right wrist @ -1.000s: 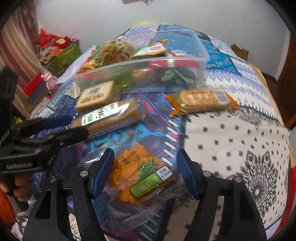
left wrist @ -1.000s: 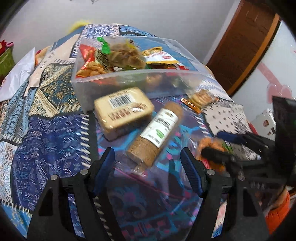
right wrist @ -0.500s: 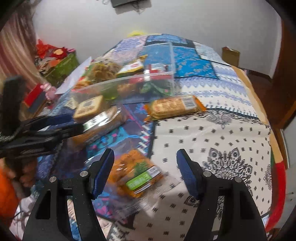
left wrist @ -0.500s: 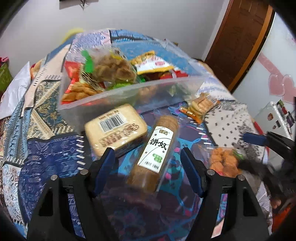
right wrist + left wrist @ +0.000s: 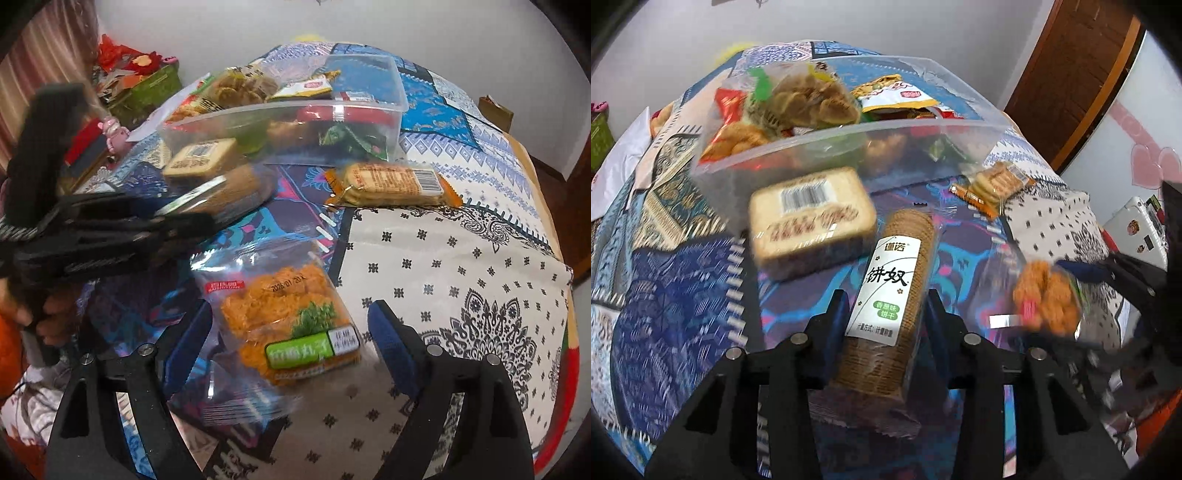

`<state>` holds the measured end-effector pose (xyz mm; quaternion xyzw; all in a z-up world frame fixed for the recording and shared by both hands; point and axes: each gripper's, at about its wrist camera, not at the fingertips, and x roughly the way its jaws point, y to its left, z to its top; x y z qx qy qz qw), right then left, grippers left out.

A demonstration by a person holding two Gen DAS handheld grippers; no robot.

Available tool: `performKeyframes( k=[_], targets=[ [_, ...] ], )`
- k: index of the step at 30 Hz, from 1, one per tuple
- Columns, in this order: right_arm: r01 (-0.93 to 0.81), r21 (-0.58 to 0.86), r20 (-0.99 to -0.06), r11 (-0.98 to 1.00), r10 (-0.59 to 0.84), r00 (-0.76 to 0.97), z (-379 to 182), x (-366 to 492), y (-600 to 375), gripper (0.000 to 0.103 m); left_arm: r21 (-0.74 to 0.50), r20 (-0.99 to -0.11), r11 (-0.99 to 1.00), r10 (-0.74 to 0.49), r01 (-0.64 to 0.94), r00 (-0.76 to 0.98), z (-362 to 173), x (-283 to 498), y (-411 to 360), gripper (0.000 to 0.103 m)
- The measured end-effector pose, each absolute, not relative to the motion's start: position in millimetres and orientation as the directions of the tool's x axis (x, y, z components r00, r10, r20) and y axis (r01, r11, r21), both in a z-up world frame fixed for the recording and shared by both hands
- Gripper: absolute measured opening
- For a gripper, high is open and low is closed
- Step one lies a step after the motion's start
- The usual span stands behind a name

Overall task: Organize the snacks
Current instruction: 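Grasp the biscuit roll with the left gripper while the right gripper grasps the orange noodle-ball bag, then lower the biscuit roll and noodle-ball bag into the clear box and release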

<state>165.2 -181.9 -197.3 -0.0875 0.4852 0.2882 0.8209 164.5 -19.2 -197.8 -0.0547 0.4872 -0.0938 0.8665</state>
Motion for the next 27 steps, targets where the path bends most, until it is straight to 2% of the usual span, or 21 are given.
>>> performKeyframes(
  k=[4,8,13,18,27],
  targets=[
    [-0.551,0.075,-0.848,0.831,0.344,0.403,-200,163,-176,0.069,-0.177,-0.837,0.977,-0.213,0.12,0.504,-198,153,-18,0.041],
    [-0.537,0.073,-0.838,0.84,0.343,0.423,-198,160,-177,0.064,-0.185,-0.838,0.976,-0.22,0.12,0.499,-200,158,-19,0.042],
    [-0.512,0.104,-0.826,0.852,0.361,0.433,-192,159,-184,0.063,-0.194,-0.84,0.975,-0.221,0.105,0.496,-209,174,-24,0.042],
    [-0.495,0.118,-0.8,0.861,0.378,0.467,-176,157,-192,0.063,-0.193,-0.823,0.975,-0.22,0.106,0.524,-203,170,-30,0.036],
    [-0.461,0.127,-0.734,0.878,0.396,0.552,-142,168,-197,0.063,-0.167,-0.751,0.981,-0.193,0.101,0.631,-161,153,-26,0.036]
  ],
)
